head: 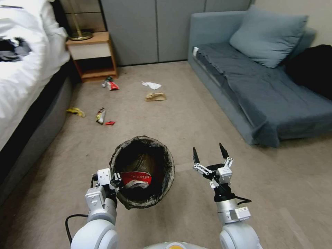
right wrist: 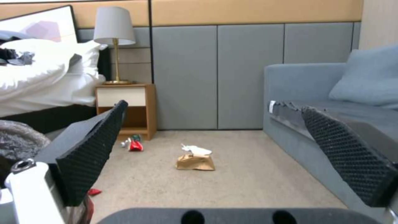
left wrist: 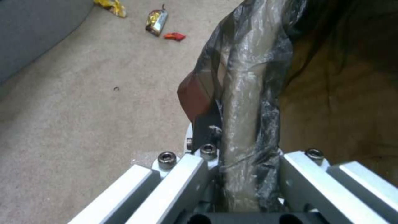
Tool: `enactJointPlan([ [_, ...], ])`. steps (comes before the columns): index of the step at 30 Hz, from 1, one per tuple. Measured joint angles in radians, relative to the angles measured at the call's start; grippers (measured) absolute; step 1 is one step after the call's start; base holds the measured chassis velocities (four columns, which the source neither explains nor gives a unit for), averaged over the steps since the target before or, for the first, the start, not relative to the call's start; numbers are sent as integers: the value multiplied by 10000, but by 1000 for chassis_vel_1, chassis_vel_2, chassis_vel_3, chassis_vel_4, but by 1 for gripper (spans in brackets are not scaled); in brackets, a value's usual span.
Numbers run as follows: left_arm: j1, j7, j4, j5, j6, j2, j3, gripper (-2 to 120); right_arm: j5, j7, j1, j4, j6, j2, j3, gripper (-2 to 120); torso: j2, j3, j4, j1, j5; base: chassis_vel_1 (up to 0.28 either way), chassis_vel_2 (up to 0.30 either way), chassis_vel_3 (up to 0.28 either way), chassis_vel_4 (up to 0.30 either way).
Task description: Pick up the trash bin, then pick up the garbage from the floor and place it into the trash bin.
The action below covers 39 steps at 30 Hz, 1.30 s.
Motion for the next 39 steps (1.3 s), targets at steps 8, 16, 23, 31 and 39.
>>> enactJointPlan([
  [8, 79, 0, -62, 60, -85, -26, 13, 1, -20, -22, -128, 60, 70, -1, 40, 100, 0, 0, 0, 0, 0, 0, 0, 0, 0],
  [16, 173, 0, -89, 144, -175, -50, 21, 1, -93, -72, -184, 88, 96, 30, 87, 100, 0, 0, 0, 0, -1, 0, 0, 0, 0],
  [23, 261, -3, -189, 176, -198, -49, 20, 1, -170, -174, -193, 52, 231, 92, 171, 100, 0, -1, 1, 0, 0, -6, 8, 7, -8],
  [31, 233, -4, -191, 180, -203, -35, 16, 1, -182, -179, -189, 58, 228, 77, 167, 100, 0, 0, 1, -1, 2, -149, 152, 132, -131],
  [39, 180, 0, -191, 142, -204, 35, -10, 1, -132, -181, -122, 76, 158, 40, 167, 100, 0, 1, -1, -1, -2, -245, 245, 240, -240],
])
